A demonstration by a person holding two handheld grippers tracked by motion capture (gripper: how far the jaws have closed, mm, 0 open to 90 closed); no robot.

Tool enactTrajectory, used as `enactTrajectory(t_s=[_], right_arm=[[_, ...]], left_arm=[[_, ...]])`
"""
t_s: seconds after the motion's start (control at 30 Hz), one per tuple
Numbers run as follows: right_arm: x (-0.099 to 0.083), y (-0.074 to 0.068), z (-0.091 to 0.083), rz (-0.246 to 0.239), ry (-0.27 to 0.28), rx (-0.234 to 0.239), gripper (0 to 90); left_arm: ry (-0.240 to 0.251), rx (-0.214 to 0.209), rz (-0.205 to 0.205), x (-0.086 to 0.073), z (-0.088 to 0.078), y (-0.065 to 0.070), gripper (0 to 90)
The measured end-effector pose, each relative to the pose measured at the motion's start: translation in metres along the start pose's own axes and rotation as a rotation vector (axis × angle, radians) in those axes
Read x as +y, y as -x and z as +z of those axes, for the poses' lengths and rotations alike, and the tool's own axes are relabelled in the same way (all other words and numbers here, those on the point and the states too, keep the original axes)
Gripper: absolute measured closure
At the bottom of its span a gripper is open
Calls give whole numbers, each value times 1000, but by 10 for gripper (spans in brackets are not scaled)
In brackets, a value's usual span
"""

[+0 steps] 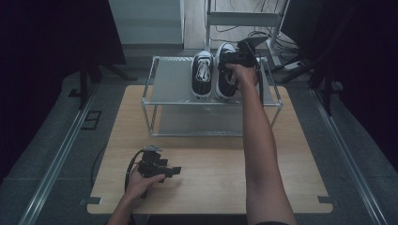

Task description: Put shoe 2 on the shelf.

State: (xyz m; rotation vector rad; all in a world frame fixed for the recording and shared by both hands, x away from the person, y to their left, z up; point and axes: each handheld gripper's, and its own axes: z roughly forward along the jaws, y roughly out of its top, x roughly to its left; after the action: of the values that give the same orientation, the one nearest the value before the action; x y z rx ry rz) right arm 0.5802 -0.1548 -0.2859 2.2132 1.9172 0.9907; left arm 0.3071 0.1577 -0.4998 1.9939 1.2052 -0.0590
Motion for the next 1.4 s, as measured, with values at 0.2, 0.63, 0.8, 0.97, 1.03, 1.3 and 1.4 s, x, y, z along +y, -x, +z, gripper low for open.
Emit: enactTrajectory(t_s=[0.2, 0.63, 0.8, 0.97, 1.03, 1.3, 1.4], right_arm=[[2, 1, 10, 19, -24, -30, 167], [2, -7, 13, 15, -24, -94, 161], [2, -7, 13, 13, -24, -100, 151], [3, -11, 16, -14, -33, -125, 137], [4, -11, 16, -28, -36, -125, 134], [1, -10, -3, -68, 42, -92, 144], [-3, -9, -12, -107, 67, -64, 149]], left_arm=[[1, 0, -1, 0, 0, 0, 210], [-1, 3, -2, 0, 0, 0, 210], [-4, 4, -1, 0, 1, 1, 210], [0, 0, -4, 1, 0, 1, 210], [0, 4, -8, 1, 1, 1, 211], [-5, 8, -4, 3, 3, 3, 211], [0, 6, -3, 3, 2, 4, 210]])
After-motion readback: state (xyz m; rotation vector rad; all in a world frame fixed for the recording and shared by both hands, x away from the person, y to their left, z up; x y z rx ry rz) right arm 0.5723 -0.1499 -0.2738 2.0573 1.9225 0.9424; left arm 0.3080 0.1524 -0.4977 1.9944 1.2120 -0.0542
